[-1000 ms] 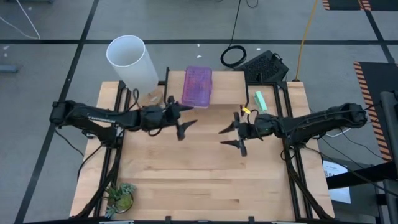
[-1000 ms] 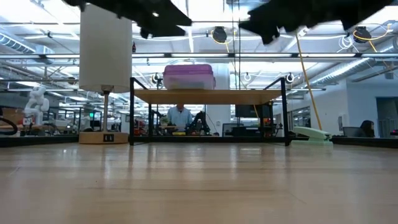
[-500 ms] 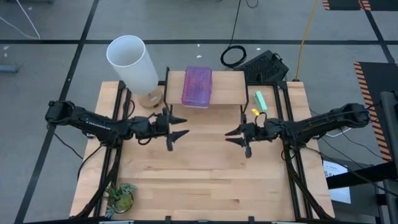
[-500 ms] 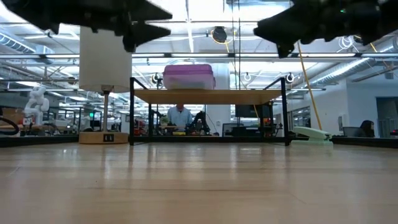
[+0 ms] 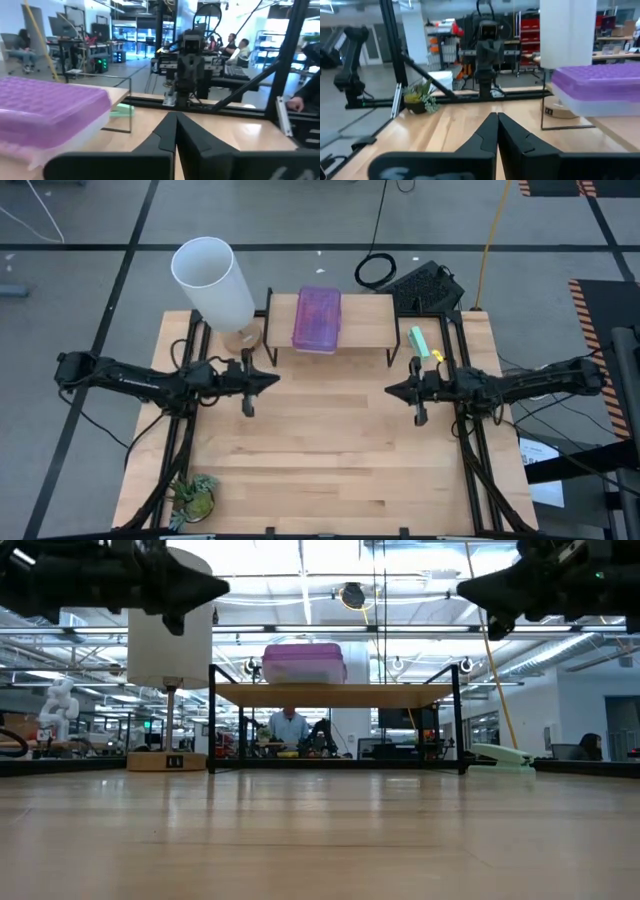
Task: Pack school essentials
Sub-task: Return to Home Position
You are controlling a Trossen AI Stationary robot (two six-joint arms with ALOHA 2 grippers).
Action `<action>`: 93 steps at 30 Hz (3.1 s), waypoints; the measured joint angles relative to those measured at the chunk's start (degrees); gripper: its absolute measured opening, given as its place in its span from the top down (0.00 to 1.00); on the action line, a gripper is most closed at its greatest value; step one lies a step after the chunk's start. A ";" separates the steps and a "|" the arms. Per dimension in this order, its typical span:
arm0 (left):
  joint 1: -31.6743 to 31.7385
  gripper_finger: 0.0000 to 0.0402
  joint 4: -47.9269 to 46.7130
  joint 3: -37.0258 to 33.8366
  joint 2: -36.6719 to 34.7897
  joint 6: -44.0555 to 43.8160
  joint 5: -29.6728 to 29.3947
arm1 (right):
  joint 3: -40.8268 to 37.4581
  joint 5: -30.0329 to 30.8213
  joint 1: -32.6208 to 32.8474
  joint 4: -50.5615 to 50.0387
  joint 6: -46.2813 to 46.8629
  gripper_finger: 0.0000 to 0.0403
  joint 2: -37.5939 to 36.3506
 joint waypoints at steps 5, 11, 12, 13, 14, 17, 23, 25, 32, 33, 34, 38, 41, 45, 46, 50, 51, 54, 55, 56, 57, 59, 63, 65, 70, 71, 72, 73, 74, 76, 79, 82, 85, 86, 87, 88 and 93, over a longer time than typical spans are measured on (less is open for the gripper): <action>2.25 0.95 1.32 -3.18 -1.66 0.65 0.21 | -0.18 -0.05 -0.23 -9.93 -0.03 1.00 -6.92; 4.50 0.99 1.95 -4.44 -1.68 -0.87 1.81 | -0.22 -0.07 -0.23 -19.13 -1.63 1.00 -14.44; 4.73 0.99 2.20 -4.92 -1.75 -1.31 1.84 | -0.22 -0.07 -0.23 -20.92 -1.82 1.00 -15.78; 4.83 0.98 2.32 -5.62 -2.14 -1.83 2.17 | -0.22 -0.07 -0.23 -22.89 -1.96 1.00 -17.17; 4.90 0.98 2.57 -6.53 -2.67 -2.36 2.62 | -0.22 -0.07 -0.23 -24.76 -2.07 1.00 -18.46; 4.99 0.97 4.11 -10.11 -4.53 -3.09 3.09 | -0.22 -0.09 -0.23 -29.15 -1.91 1.00 -22.06; 6.08 0.99 8.19 -14.07 -8.62 -3.19 3.25 | -0.22 -0.13 -0.23 -33.59 -2.20 1.00 -27.43; 6.52 0.98 7.31 -14.01 -9.10 -2.83 4.19 | -0.81 -0.18 -0.23 -34.25 -2.32 1.00 -29.27; 6.61 0.99 2.40 -14.03 -12.10 -1.98 4.23 | -5.95 -0.15 -0.23 -34.72 -1.51 1.00 -36.64; 6.61 0.99 2.33 -14.03 -12.69 -1.72 4.21 | -6.56 -0.15 -0.23 -34.44 -1.45 1.00 -36.96; 6.61 0.99 1.67 -14.01 -13.27 -1.46 4.19 | -6.79 -0.22 -0.23 -34.08 -1.34 1.00 -36.84; 6.61 0.98 -2.22 -14.03 -16.05 -1.69 4.13 | -8.41 -0.88 -0.23 -32.93 0.45 1.00 -36.87; 6.61 0.99 -2.64 -14.03 -16.61 -0.98 4.10 | -10.29 -2.15 -0.24 -31.05 1.08 1.00 -36.85; 6.61 0.99 -3.11 -14.03 -15.67 -0.78 4.08 | -10.34 -2.91 -0.38 -31.07 1.32 1.00 -36.82; 6.61 0.99 -3.03 -14.03 -15.36 -0.67 4.08 | -10.34 -2.92 -0.38 -31.07 1.12 1.00 -36.79; 6.61 0.99 -2.97 -14.03 -13.67 -0.55 4.04 | -10.38 -2.90 -0.38 -31.02 0.00 1.00 -36.78; 6.61 0.99 -2.52 -14.03 -13.46 -0.44 4.04 | -10.41 -2.84 -0.38 -31.01 -0.33 1.00 -36.78; 6.61 0.99 -2.51 -14.01 -13.81 -0.45 4.04 | -10.44 -2.88 -0.38 -31.06 -0.61 1.00 -36.78; 6.61 0.99 -3.23 -14.01 -14.65 -0.43 4.08 | -10.45 -2.89 -0.38 -31.07 -0.43 1.00 -36.78; 6.61 0.99 -3.59 -14.01 -15.72 -0.29 4.12 | -10.45 -2.89 -0.38 -31.08 -0.20 1.00 -36.80; 6.61 0.99 -4.30 -14.01 -17.26 0.19 4.12 | -10.45 -2.93 -0.38 -31.17 -0.03 1.00 -36.80; 6.61 0.99 -7.71 -14.01 -20.65 0.80 4.09 | -10.47 -3.06 -0.38 -31.61 0.07 1.00 -36.80; 6.61 0.99 -15.42 -14.01 -29.43 2.38 3.10 | -10.51 -3.35 -0.38 -31.77 0.71 1.00 -36.80; 6.64 0.99 -19.19 -14.01 -33.54 2.86 2.59 | -10.51 -3.78 -0.38 -31.77 0.71 1.00 -36.80; 6.65 0.99 -29.00 -14.01 -43.19 2.83 2.57 | -10.54 -4.15 -0.38 -31.79 1.56 1.00 -36.78; 6.65 0.99 -30.68 -14.01 -45.20 2.65 2.58 | -10.54 -4.18 -0.38 -31.67 1.56 1.00 -36.80; 6.65 0.99 -32.13 -14.01 -47.23 2.60 2.59 | -10.54 -4.23 -0.38 -31.62 1.56 1.00 -36.80; 6.65 0.99 -33.78 -14.01 -49.30 2.61 2.59 | -10.54 -4.24 -0.38 -31.62 1.53 1.00 -36.79; 6.65 0.99 -35.78 -14.01 -51.32 2.66 2.59 | -10.54 -4.25 -0.38 -31.62 1.50 1.00 -36.79; 6.65 0.99 -37.65 -13.68 -52.02 2.80 2.59 | -10.54 -4.32 -0.39 -31.62 1.51 1.00 -36.80; 6.65 0.99 -37.82 -13.58 -51.90 3.66 2.60 | -10.54 -4.35 -0.40 -31.60 1.54 1.00 -36.80; 6.87 0.99 -38.46 -13.99 -52.00 3.68 2.62 | -10.55 -4.37 -0.40 -31.38 1.44 1.00 -36.76; 6.87 0.99 -38.20 -13.95 -52.04 3.66 3.60 | -10.56 -3.31 -0.40 -31.50 0.66 1.00 -36.76; 6.87 0.99 -38.72 -13.94 -52.02 3.66 3.77 | -10.56 -3.10 -0.40 -31.49 0.43 1.00 -36.76; 6.87 0.99 -39.26 -13.99 -52.02 3.61 3.92 | -10.56 -3.08 -0.40 -31.46 0.09 1.00 -36.76; 6.87 0.99 -39.36 -13.99 -52.00 3.31 4.01 | -10.56 -3.14 -0.40 -31.44 -0.01 1.00 -36.76; 6.86 0.96 -39.86 -13.99 -52.00 1.93 4.15 | -10.56 -3.10 -0.40 -31.29 0.03 1.00 -36.76</action>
